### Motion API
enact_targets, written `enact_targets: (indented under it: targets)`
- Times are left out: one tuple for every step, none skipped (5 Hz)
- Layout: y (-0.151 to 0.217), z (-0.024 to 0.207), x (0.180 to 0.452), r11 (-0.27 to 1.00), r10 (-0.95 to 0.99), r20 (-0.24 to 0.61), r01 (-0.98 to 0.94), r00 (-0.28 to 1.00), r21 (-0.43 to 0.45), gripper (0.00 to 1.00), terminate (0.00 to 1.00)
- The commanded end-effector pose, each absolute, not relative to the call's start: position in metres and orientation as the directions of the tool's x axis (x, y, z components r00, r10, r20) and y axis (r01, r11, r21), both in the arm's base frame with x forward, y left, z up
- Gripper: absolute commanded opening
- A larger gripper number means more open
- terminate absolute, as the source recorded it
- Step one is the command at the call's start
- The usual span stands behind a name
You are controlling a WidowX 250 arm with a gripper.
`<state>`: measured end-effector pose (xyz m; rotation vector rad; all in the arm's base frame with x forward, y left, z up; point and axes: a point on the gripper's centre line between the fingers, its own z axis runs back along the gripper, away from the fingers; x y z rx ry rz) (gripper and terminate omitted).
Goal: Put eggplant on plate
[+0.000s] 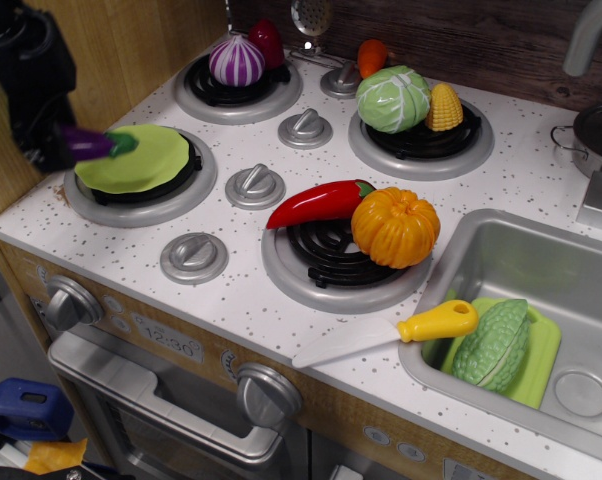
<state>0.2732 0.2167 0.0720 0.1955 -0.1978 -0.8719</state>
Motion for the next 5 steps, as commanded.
enact_targets:
  targets:
    - [0.2286, 0.0733, 0.312, 0.576, -0.813, 0.143, 0.741, 0.565, 0.344, 0.0, 0.0]
    - [0.2286, 0.066, 0.3199, 0.571, -0.817, 0.16, 0.737, 0.554, 0.363, 0.0, 0.0]
    - [0.2244, 0.0649, 0.3155, 0.594, -0.802, 0.187, 0.728, 0.567, 0.342, 1.0, 0.0]
    - [0.2244, 0.0649, 0.3155, 0.594, -0.802, 0.187, 0.728, 0.567, 0.342, 1.0, 0.0]
    - [0.2244, 0.0649, 0.3155, 0.594, -0.802, 0.187, 0.728, 0.567, 0.342, 1.0, 1.0]
